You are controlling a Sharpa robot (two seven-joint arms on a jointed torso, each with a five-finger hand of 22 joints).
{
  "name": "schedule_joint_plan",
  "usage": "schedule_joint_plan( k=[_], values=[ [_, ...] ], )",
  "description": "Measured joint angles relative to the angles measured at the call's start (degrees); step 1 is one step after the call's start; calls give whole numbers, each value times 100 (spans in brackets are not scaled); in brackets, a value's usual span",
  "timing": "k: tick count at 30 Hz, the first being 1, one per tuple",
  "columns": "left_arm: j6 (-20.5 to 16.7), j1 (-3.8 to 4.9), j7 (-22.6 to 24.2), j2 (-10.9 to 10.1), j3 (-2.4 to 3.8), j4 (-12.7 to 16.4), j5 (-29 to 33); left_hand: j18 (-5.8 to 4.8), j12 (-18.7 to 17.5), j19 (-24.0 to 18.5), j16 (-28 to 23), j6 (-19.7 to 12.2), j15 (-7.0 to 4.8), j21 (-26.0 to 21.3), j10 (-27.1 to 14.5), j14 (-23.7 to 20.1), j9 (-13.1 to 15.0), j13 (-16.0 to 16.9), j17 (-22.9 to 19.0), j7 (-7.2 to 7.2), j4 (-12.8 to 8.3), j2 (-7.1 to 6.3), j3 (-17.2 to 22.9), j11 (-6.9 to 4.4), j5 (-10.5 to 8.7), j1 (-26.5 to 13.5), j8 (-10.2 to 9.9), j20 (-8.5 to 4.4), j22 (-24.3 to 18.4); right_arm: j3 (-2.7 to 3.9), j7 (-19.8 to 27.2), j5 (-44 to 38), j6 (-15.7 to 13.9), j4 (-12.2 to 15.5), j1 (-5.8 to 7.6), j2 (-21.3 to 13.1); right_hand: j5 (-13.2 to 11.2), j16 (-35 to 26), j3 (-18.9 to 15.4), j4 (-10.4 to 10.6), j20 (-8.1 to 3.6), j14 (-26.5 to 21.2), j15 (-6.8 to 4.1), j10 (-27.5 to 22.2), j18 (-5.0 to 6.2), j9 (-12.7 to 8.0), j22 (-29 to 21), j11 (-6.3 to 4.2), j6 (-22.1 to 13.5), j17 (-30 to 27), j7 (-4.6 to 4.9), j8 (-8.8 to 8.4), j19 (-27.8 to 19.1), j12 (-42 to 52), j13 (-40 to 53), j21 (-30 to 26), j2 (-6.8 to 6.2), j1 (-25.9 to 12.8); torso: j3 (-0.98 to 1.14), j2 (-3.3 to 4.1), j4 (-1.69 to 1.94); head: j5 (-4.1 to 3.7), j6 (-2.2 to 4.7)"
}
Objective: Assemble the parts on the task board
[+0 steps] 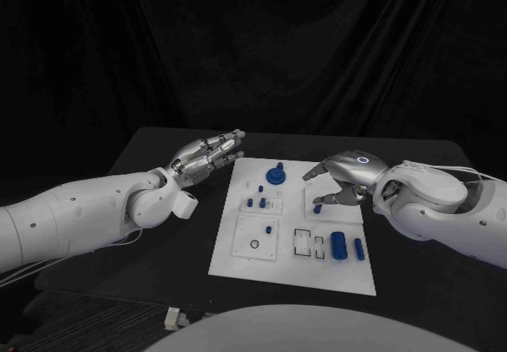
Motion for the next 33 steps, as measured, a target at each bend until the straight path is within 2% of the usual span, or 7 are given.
schedule_joint_plan(
  k=[3,5,7,12,20,28,33],
  values=[
    [0,0,-1,1,0,0,0,1,0,21,0,28,0,0,0,0,6,0,1,-13,-40,30,40,0,49,30,2,21,0,-9,-34,62,79,-36,14,-95,-33,1,0,0,0,0,0,-22,0,-9,0,-22,-80,-23,-94,-11,0,-36,0,-15,-13,-44,4,8,-2,-19,0],
    [0,-3,-2,0,0,0,0,1,0,21,0,28,0,0,0,0,6,0,1,-13,-47,32,47,0,50,32,1,21,0,-12,-42,95,120,-77,10,-134,-33,-8,0,0,0,0,0,-22,0,-5,0,-22,25,-53,-144,-11,0,-38,0,-49,-14,-43,10,13,-3,-30,0],
    [0,-7,-4,0,0,1,0,0,0,21,0,28,0,0,0,0,6,0,1,-13,-49,32,49,0,49,32,1,21,0,-12,-49,128,156,-135,-20,-175,-33,-8,27,-27,0,0,0,38,0,4,0,25,112,-58,-73,-11,0,-38,0,-50,-14,-43,15,13,-2,-44,0],
    [0,-9,-6,-7,0,6,0,1,0,21,0,28,0,0,0,0,5,-1,2,-13,-81,37,47,0,76,37,1,21,0,-20,-51,185,221,-273,-120,-176,-33,-8,77,-82,0,-22,22,260,0,17,0,6,288,-92,21,-11,0,-34,1,-50,35,7,17,9,8,-72,0],
    [0,-20,-11,-7,0,16,0,1,0,21,0,44,0,0,0,0,5,-1,3,3,-119,60,85,0,100,60,23,21,0,-18,-22,232,265,-492,-325,-17,-33,-30,70,-278,0,-22,21,517,0,21,4,-46,447,-134,138,-11,-1,8,1,-50,110,117,16,7,3,-16,0],
    [0,-26,-14,-22,0,36,0,0,0,21,0,48,0,0,0,0,5,-1,0,8,-120,84,87,0,100,85,23,21,0,-20,64,251,251,-644,-434,132,-33,-30,70,-420,0,-23,21,759,0,21,4,-103,529,-132,220,-11,-1,33,1,-20,176,240,13,8,11,26,0],
    [-1,-28,-18,-23,0,38,0,0,0,21,0,69,0,0,0,0,4,4,-2,-13,-143,84,110,0,100,85,23,21,-1,-20,113,256,247,-715,-453,219,74,-30,77,-524,0,-23,21,915,0,21,3,-117,579,-142,209,-11,-1,33,1,-20,215,326,10,7,12,50,0]
  ],
)
